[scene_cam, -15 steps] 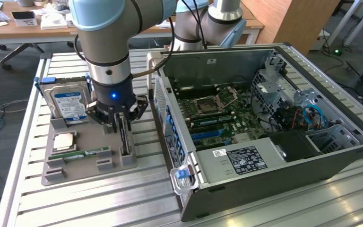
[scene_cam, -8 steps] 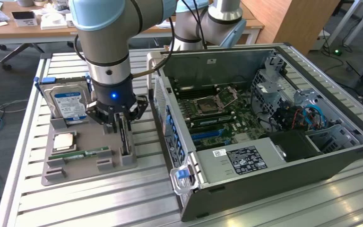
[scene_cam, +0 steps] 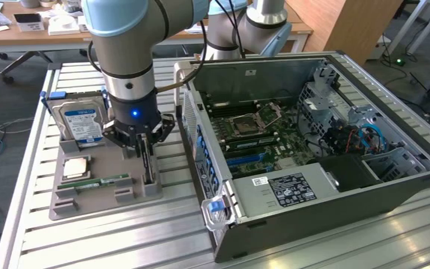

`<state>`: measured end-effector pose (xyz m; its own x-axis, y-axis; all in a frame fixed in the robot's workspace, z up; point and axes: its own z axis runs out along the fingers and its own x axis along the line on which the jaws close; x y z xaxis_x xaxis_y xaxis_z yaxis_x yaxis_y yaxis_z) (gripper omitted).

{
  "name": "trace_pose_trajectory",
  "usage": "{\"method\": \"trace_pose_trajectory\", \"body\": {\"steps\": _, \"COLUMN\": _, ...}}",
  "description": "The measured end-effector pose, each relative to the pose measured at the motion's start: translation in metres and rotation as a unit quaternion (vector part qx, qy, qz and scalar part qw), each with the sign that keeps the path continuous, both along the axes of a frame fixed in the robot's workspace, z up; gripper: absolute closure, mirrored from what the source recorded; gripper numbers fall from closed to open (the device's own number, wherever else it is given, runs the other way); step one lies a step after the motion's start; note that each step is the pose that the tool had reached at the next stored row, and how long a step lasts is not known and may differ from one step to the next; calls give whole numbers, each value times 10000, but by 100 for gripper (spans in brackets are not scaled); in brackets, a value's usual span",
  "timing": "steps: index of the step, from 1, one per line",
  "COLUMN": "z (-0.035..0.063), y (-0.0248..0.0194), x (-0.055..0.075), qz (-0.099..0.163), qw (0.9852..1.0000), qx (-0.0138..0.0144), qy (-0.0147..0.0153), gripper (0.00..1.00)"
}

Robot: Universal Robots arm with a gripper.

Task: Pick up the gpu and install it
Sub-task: 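Pick up the gpu and move the gpu toward the slot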

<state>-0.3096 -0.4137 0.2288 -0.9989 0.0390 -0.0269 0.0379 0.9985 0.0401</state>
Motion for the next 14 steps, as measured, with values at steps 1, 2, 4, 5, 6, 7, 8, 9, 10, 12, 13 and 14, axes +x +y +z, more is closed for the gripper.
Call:
{"method": "trace_pose_trajectory", "body": {"steps": 1, "z": 0, "y": -1, "x": 0, "qz": 0, "qw": 10000, "qx": 0, "qy": 0, "gripper": 67}}
{"method": "trace_pose_trajectory", "body": {"steps": 2, "z": 0, "y": -5, "x": 1, "qz": 1, "qw": 10000, "qx": 0, "qy": 0, "gripper": 67}}
{"method": "trace_pose_trajectory", "body": {"steps": 4, "z": 0, "y": -11, "x": 2, "qz": 0, "qw": 10000, "qx": 0, "qy": 0, "gripper": 67}}
{"method": "trace_pose_trajectory", "body": {"steps": 5, "z": 0, "y": -14, "x": 4, "qz": 0, "qw": 10000, "qx": 0, "qy": 0, "gripper": 67}}
{"method": "trace_pose_trajectory", "body": {"steps": 6, "z": 0, "y": -16, "x": 7, "qz": 0, "qw": 10000, "qx": 0, "qy": -1, "gripper": 67}}
{"method": "trace_pose_trajectory", "body": {"steps": 7, "z": 0, "y": -18, "x": 10, "qz": 0, "qw": 10000, "qx": 0, "qy": -1, "gripper": 67}}
{"method": "trace_pose_trajectory", "body": {"steps": 8, "z": 0, "y": -19, "x": 15, "qz": 0, "qw": 10000, "qx": 0, "qy": 0, "gripper": 67}}
{"method": "trace_pose_trajectory", "body": {"steps": 9, "z": 0, "y": -20, "x": 17, "qz": 0, "qw": 10000, "qx": -1, "qy": 0, "gripper": 67}}
{"method": "trace_pose_trajectory", "body": {"steps": 10, "z": 0, "y": -20, "x": 16, "qz": -1, "qw": 10000, "qx": -1, "qy": 0, "gripper": 67}}
{"method": "trace_pose_trajectory", "body": {"steps": 12, "z": 0, "y": -25, "x": 18, "qz": 0, "qw": 10000, "qx": -1, "qy": 0, "gripper": 67}}
{"method": "trace_pose_trajectory", "body": {"steps": 13, "z": 0, "y": -29, "x": 18, "qz": 1, "qw": 10000, "qx": -1, "qy": 0, "gripper": 67}}
{"method": "trace_pose_trajectory", "body": {"steps": 14, "z": 0, "y": -34, "x": 18, "qz": 1, "qw": 10000, "qx": -1, "qy": 0, "gripper": 67}}
